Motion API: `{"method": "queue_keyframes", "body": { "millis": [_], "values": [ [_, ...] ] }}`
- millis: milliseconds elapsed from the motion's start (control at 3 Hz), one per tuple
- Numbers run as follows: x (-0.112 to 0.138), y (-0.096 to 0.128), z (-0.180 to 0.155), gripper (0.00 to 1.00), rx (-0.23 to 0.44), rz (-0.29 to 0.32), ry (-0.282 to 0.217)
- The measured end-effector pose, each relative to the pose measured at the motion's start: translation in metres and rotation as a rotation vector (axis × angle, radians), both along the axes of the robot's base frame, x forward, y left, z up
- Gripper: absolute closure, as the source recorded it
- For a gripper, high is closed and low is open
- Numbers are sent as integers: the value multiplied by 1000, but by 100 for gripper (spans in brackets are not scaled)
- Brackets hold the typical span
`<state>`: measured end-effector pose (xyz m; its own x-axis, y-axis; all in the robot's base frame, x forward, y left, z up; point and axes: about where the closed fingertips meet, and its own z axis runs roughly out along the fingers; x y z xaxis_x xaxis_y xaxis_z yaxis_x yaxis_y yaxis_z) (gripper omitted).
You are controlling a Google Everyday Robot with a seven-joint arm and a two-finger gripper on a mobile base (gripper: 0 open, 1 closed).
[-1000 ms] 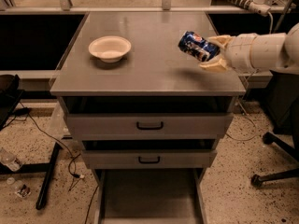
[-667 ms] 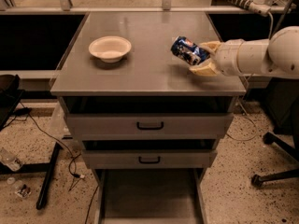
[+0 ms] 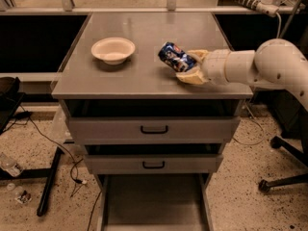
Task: Pick pepsi can from bottom drawer and place on counter
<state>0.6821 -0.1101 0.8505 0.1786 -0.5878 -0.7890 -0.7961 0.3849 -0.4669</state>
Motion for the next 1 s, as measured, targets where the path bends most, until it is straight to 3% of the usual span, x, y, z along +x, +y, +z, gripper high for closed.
{"method": "queue_keyframes", "body": {
  "millis": [333, 667, 1000],
  "values": [
    [3, 15, 9, 100, 2, 22, -18],
    [3, 15, 9, 82, 2, 22, -18],
    [3, 15, 9, 57, 2, 22, -18]
  ]
}}
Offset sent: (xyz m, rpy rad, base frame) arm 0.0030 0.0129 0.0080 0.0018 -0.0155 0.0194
